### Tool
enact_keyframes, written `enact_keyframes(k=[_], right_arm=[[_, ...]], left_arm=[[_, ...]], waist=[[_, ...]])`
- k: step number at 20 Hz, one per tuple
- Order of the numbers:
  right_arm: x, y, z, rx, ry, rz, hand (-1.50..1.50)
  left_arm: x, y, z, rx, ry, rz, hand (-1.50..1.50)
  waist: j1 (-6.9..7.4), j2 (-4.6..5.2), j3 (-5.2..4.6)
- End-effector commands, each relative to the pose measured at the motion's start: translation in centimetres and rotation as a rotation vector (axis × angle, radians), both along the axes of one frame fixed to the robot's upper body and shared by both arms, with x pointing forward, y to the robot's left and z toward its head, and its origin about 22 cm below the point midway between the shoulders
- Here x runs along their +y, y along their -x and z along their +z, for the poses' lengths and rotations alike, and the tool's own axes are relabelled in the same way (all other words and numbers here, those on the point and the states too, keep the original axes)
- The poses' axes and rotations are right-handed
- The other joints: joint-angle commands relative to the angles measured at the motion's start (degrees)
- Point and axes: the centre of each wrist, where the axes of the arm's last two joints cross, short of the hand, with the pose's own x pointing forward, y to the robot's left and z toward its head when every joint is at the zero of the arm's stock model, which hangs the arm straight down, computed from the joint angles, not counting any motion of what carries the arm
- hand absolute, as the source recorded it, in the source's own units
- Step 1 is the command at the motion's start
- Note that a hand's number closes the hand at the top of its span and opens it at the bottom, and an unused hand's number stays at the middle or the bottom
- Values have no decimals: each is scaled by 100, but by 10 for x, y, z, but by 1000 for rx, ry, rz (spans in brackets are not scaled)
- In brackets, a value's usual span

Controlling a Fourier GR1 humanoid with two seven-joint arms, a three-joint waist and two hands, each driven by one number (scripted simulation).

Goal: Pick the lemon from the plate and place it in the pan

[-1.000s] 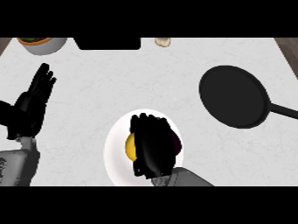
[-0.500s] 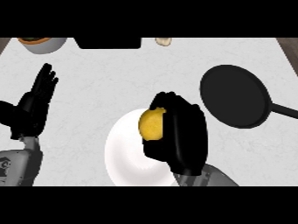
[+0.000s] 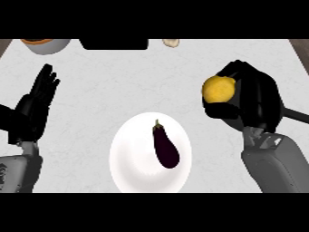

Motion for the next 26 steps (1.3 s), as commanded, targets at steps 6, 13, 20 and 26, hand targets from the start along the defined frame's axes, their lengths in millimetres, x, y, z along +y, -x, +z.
enact_keyframes(k=[6,13,20,26], right_arm=[[-122,-64,-39,-14,163,-157,150],[-150,-89,-98,8,174,-201,150],[-176,-92,-112,127,-11,-167,-150],[-187,-87,-121,261,-237,-16,-150]], left_arm=[[-31,0,-5,-5,27,-23,0],[-11,-8,6,-13,14,-48,0],[-5,-14,-6,-38,-7,-35,0],[-26,-12,2,-14,-4,-64,0]], waist=[[122,36,5],[223,72,9],[308,143,17],[330,132,25]])
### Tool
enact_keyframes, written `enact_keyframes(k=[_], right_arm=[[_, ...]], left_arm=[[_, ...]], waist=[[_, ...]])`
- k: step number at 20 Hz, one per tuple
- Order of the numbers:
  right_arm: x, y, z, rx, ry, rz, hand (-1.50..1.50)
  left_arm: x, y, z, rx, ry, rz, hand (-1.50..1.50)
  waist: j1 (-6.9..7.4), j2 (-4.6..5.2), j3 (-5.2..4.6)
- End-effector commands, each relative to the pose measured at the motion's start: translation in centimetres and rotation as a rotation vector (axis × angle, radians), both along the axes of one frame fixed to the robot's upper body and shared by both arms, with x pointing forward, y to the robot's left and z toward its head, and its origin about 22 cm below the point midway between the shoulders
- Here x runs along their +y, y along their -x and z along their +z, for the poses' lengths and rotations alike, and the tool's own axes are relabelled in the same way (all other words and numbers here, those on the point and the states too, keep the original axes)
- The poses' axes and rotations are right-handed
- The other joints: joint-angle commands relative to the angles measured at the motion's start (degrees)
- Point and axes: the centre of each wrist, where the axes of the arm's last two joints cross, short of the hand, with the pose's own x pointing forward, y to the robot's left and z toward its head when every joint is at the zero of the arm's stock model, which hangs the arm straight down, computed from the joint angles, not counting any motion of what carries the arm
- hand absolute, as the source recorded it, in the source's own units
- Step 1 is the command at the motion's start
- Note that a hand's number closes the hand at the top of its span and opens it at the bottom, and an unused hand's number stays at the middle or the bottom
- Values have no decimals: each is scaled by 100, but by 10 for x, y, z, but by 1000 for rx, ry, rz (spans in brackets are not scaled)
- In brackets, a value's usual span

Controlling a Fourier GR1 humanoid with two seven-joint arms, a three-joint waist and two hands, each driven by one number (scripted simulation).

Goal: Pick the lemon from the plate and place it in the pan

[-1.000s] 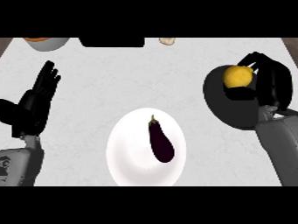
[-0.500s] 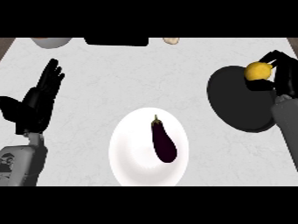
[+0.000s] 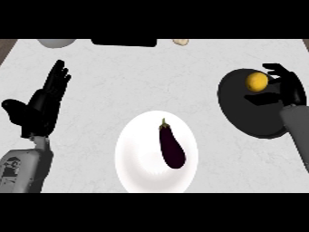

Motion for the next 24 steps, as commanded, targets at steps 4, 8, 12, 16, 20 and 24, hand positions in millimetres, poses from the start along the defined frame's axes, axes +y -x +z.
enact_keyframes(k=[4,8,12,16,20,24], right_arm=[[-21,5,-4,-67,-99,56,-150],[-10,13,-22,-257,-178,22,-150],[-27,21,-21,-363,-336,7,-150],[-58,51,-31,-339,-464,101,-150],[-82,96,-50,-332,-521,198,-150],[-92,119,-38,-365,-534,248,-150]], left_arm=[[7,-2,-2,10,1,15,0],[11,5,-7,12,7,12,0],[19,9,-16,20,10,39,0],[34,15,-8,37,-6,76,0],[44,20,-9,37,-2,102,0],[38,21,-18,50,-4,101,0]], waist=[[-29,-12,-5],[-117,-48,-9],[-277,-116,-23],[-399,-173,-33],[-605,-255,-50],[-651,-257,-59]])
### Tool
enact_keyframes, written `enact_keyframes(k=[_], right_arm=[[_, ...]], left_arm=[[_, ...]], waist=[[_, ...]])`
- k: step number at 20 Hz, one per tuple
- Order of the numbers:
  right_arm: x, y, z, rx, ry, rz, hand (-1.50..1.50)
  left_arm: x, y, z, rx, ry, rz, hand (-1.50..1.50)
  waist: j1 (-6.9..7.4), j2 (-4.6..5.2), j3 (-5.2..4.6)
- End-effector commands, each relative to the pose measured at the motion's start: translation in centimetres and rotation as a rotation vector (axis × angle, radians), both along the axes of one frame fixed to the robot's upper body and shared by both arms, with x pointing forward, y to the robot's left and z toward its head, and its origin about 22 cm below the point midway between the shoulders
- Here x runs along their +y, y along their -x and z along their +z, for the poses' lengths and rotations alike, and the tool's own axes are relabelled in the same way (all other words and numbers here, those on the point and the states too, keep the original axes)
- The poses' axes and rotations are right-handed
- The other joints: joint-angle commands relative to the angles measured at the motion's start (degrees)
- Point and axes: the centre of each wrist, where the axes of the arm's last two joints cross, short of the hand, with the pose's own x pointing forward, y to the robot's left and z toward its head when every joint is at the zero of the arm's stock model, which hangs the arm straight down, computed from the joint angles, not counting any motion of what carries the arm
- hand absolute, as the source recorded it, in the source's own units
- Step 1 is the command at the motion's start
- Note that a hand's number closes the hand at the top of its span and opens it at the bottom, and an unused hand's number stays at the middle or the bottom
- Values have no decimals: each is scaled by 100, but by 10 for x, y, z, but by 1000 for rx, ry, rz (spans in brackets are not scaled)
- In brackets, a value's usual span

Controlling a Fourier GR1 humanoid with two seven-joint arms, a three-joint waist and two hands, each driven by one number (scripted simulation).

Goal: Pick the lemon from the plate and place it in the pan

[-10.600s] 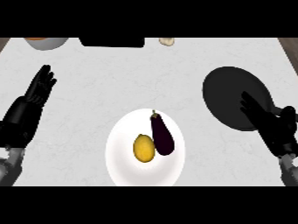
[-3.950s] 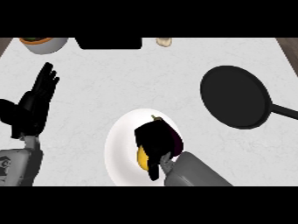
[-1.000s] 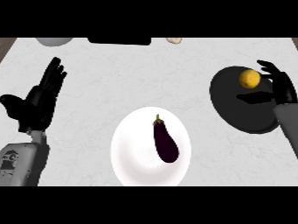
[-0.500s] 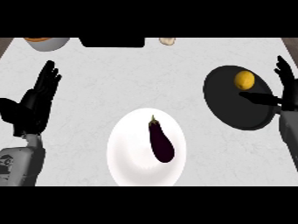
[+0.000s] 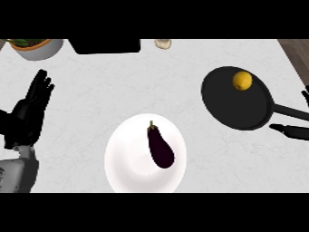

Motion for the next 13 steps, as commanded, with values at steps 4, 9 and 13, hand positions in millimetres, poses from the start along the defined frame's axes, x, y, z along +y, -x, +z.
enact_keyframes(k=[4,9,13], right_arm=[[-30,79,15,-16,13,46,-150],[-10,127,36,-2,-6,68,-150],[9,161,63,10,60,8,-150]], left_arm=[[7,3,2,15,-3,34,0],[-4,-9,27,-8,9,-2,0],[-12,2,-13,5,13,-30,0]], waist=[[-87,-13,-10],[-29,20,-3],[125,71,7]])
